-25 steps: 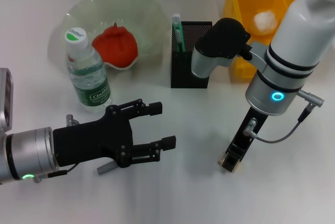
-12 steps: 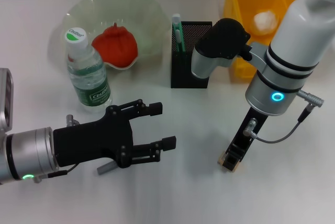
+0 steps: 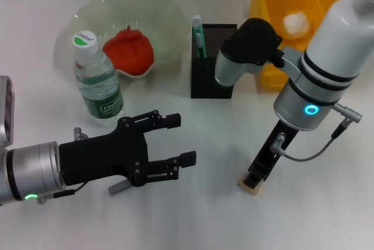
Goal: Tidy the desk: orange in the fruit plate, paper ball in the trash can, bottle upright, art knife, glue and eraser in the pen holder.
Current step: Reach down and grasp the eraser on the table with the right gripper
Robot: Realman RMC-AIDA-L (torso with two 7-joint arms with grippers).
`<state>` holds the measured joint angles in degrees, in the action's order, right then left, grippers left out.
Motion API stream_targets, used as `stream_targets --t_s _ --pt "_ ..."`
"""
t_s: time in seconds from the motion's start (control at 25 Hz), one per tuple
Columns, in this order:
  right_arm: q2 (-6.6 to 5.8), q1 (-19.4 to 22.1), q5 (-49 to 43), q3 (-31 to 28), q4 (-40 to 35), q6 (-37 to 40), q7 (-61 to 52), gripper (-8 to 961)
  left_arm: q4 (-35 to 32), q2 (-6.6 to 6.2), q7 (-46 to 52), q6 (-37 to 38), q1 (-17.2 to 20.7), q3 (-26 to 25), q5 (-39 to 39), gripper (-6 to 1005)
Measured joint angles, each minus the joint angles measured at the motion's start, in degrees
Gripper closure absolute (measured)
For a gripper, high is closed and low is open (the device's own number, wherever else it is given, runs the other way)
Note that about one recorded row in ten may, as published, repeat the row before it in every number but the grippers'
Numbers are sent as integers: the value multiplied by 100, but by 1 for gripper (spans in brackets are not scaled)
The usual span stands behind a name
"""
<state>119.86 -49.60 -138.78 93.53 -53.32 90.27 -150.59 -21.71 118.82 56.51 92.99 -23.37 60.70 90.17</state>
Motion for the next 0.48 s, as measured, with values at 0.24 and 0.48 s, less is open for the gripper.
stream_targets --t_s 0.24,0.48 --pt "-26 339 24 -45 -346 26 46 747 0 0 0 0 0 12 0 210" --pt "-30 316 27 -46 -312 44 42 736 0 0 -5 0 -25 16 0 210"
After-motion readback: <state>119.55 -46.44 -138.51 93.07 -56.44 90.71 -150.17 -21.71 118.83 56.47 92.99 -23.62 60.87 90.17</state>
